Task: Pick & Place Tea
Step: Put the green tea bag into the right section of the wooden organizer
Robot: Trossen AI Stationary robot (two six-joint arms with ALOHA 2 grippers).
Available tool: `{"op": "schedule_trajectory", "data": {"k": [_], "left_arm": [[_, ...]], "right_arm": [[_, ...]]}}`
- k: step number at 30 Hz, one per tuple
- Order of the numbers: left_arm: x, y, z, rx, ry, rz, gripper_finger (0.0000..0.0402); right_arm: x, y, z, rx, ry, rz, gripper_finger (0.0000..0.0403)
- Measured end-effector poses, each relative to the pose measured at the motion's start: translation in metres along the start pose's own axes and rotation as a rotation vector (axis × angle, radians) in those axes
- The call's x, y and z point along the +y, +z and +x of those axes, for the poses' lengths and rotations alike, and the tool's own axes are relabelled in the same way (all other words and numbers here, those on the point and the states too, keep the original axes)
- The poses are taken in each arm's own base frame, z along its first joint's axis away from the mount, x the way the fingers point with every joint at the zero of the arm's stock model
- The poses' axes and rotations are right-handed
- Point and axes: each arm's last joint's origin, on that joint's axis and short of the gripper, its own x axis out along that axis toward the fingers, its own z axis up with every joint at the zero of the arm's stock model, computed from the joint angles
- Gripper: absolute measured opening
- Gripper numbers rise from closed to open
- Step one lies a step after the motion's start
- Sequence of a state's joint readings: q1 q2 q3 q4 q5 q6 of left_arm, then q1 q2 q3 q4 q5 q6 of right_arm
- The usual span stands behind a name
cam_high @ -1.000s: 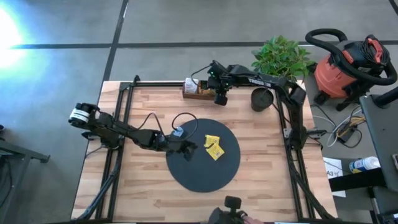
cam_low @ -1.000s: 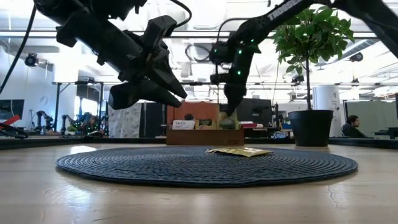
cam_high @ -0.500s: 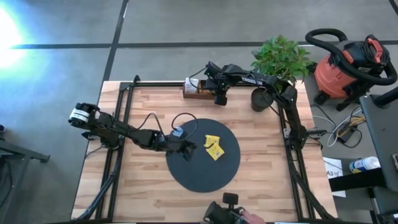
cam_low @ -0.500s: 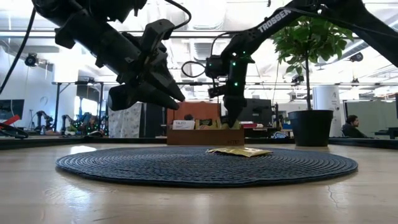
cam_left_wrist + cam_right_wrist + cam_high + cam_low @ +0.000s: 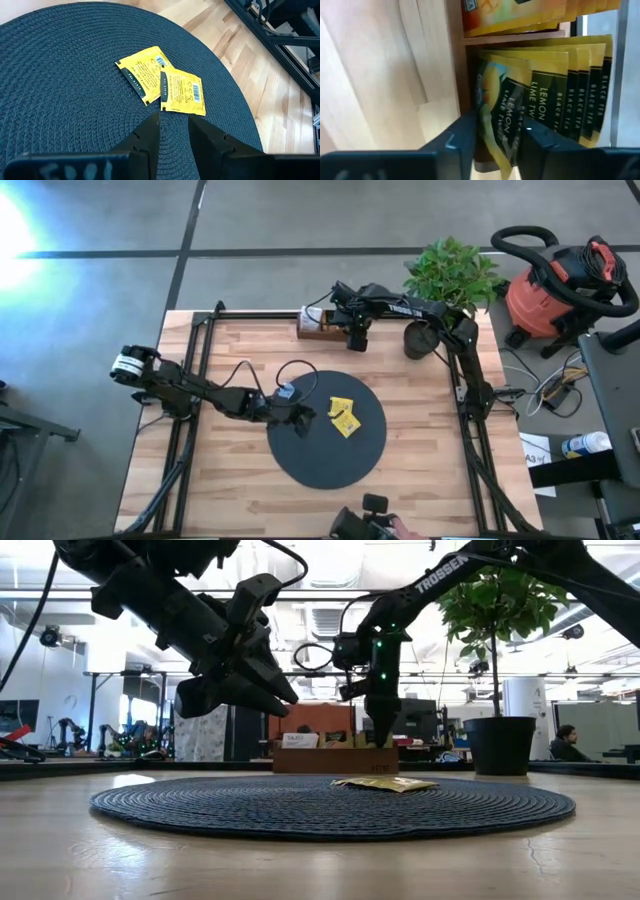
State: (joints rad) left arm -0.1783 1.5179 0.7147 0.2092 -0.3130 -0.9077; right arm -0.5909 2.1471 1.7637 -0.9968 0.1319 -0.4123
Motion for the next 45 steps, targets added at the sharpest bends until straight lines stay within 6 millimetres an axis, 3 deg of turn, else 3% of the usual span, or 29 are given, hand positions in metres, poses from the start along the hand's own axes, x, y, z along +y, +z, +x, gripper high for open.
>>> {"op": "schedule_trajectory", "data": {"k": [5,11,15,18,25,30,37,45], "left_arm": [[0.0,0.0,0.0,-0.001,-0.001,0.008,0.0098],[-0.003,0.003,0.0,-0.023,-0.034,0.101,0.0098],[-0.003,0.007,0.003,-0.044,-0.06,0.178,0.0098],[0.002,0.008,0.013,-0.034,-0.078,0.214,0.0098],[0.013,0.002,0.041,0.051,-0.197,0.175,0.0098],[0.011,-0.007,0.053,0.113,-0.226,0.139,0.0098],[-0.003,-0.01,0.076,0.145,-0.248,0.148,0.0098],[-0.009,-0.014,0.101,0.191,-0.198,0.156,0.0098]], "right_arm": [[0.002,0.002,-0.026,-0.064,0.003,0.014,0.015],[0.012,-0.004,-0.07,-0.162,0.026,0.04,0.0148],[0.038,-0.014,-0.097,-0.217,0.227,0.07,0.0141],[0.072,-0.02,-0.105,-0.23,0.329,0.076,0.0136],[0.166,-0.048,-0.079,-0.15,0.412,0.069,0.0134],[0.217,-0.072,-0.048,-0.165,0.495,0.188,0.0128],[0.236,-0.087,-0.017,-0.185,0.551,0.448,0.0121],[0.237,-0.087,-0.008,-0.228,0.552,0.528,0.0131]]}}
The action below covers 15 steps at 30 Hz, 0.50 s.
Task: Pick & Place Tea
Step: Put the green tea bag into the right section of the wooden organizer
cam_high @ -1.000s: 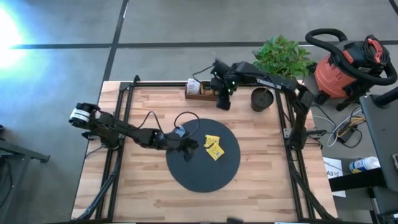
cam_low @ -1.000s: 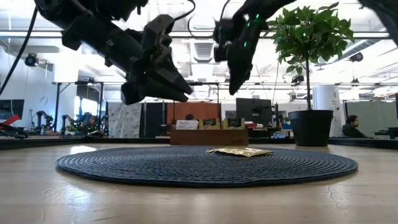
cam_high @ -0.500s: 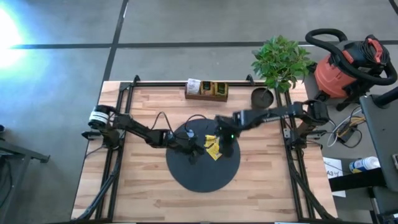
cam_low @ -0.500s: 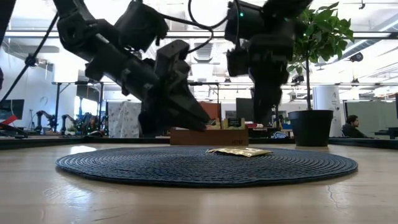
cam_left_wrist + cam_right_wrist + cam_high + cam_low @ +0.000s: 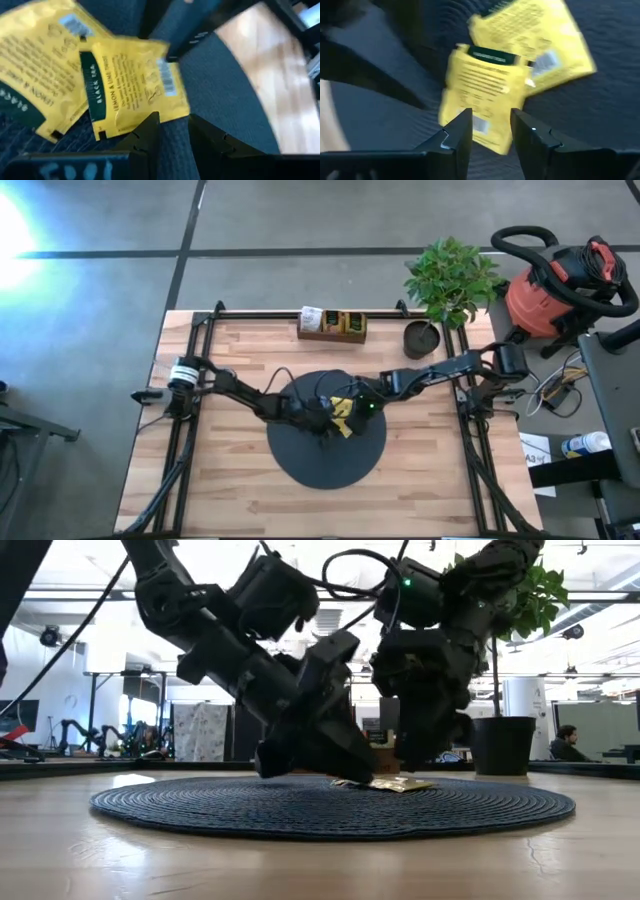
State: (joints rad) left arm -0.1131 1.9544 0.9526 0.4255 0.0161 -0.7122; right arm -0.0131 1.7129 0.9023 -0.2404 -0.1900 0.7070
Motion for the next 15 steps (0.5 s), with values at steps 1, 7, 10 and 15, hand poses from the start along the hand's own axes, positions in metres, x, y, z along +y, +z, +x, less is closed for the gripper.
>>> {"op": "schedule_trajectory", "data": {"k": [1,7,10,15], "left_arm": [[0.001,-0.001,0.002,0.009,0.008,-0.001,0.0098],[0.0,0.0,0.011,0.011,0.011,-0.004,0.0098],[0.001,0.0,0.012,0.013,0.014,-0.004,0.0098],[0.002,-0.001,0.01,0.035,0.036,0.003,0.0098]], "right_arm": [[0.001,0.0,0.002,0.0,0.022,0.008,0.0132],[0.001,0.0,0.012,0.027,0.077,0.042,0.0127],[0.003,-0.001,0.014,0.053,0.112,-0.001,0.0121],[0.015,0.002,0.001,0.029,0.161,-0.045,0.011]]}}
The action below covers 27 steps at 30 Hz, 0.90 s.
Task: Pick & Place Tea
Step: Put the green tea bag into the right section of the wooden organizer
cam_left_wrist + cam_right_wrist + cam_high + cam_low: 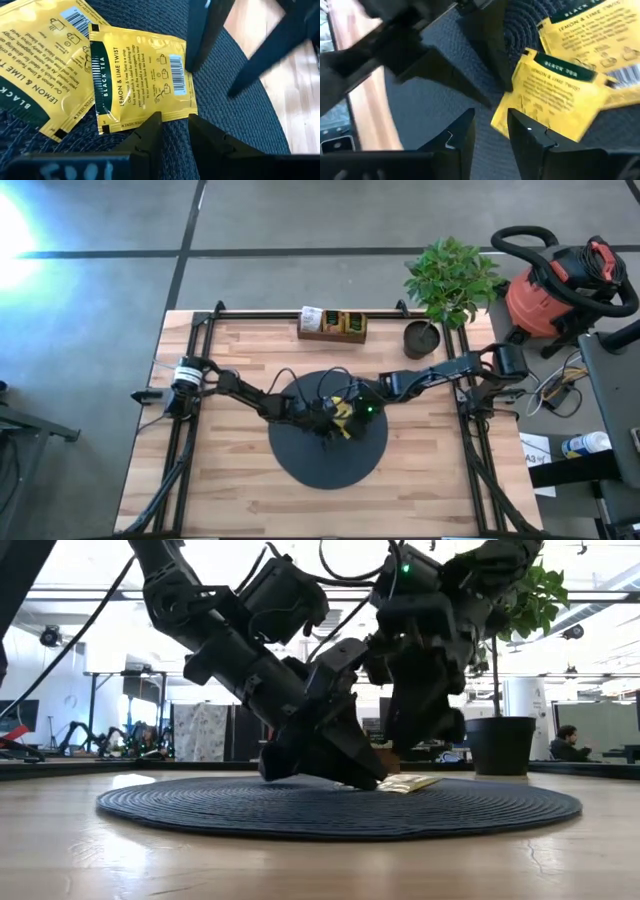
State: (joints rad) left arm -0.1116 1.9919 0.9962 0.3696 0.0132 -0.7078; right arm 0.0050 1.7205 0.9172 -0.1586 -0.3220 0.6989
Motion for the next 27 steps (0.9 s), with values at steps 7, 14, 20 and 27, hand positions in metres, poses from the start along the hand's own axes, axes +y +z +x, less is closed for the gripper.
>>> {"op": "schedule_trajectory", "data": {"k": [7,14,20,27], "left_arm": [[0.0,0.001,-0.003,0.01,0.015,0.007,0.0098],[0.0,0.0,-0.003,0.007,0.021,0.019,0.0098],[0.0,0.0,-0.003,0.008,0.022,0.02,0.0098],[-0.006,0.004,-0.014,0.022,0.02,0.002,0.0098]], "right_arm": [[-0.009,-0.007,-0.01,0.018,-0.175,0.035,0.0114],[-0.018,-0.004,0.008,0.017,-0.149,0.047,0.0133],[-0.008,0.005,0.013,0.013,0.018,0.023,0.0138],[0.014,0.01,-0.002,-0.013,0.04,-0.083,0.0112]]}}
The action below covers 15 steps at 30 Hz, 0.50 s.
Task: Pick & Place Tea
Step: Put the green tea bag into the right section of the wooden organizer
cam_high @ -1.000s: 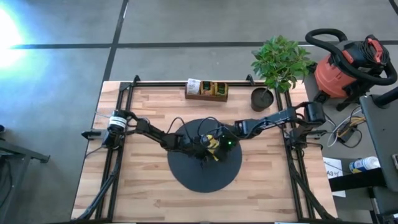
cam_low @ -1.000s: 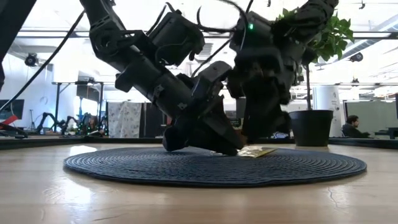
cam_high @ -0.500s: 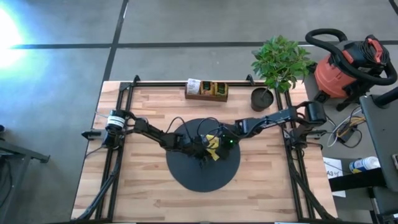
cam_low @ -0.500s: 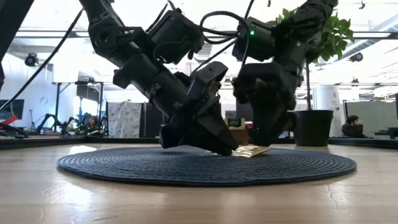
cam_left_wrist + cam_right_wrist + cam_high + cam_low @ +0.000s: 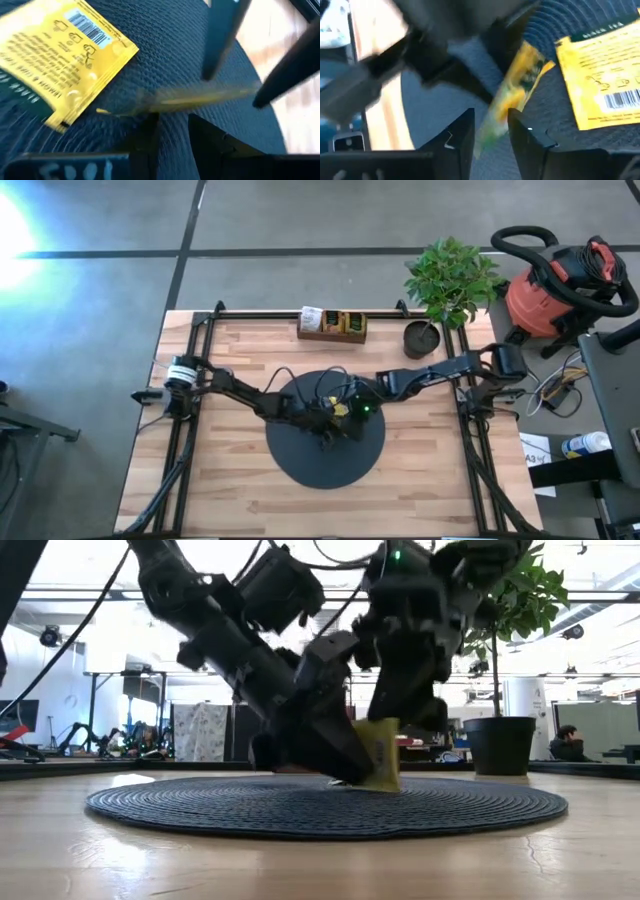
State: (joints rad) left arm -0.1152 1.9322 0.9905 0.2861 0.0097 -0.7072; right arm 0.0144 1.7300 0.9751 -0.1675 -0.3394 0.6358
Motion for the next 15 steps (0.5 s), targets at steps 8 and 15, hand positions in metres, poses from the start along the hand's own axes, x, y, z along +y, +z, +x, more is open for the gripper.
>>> {"op": "schedule_trajectory", "data": {"k": [8,15], "left_arm": [[-0.016,0.006,-0.051,0.028,0.168,0.088,0.0098],[-0.003,-0.007,-0.067,0.027,0.213,0.007,0.0098]], "right_arm": [[0.031,0.001,0.007,-0.027,0.074,-0.214,0.0069],[0.03,0.006,0.026,0.013,0.037,-0.184,0.0068]]}}
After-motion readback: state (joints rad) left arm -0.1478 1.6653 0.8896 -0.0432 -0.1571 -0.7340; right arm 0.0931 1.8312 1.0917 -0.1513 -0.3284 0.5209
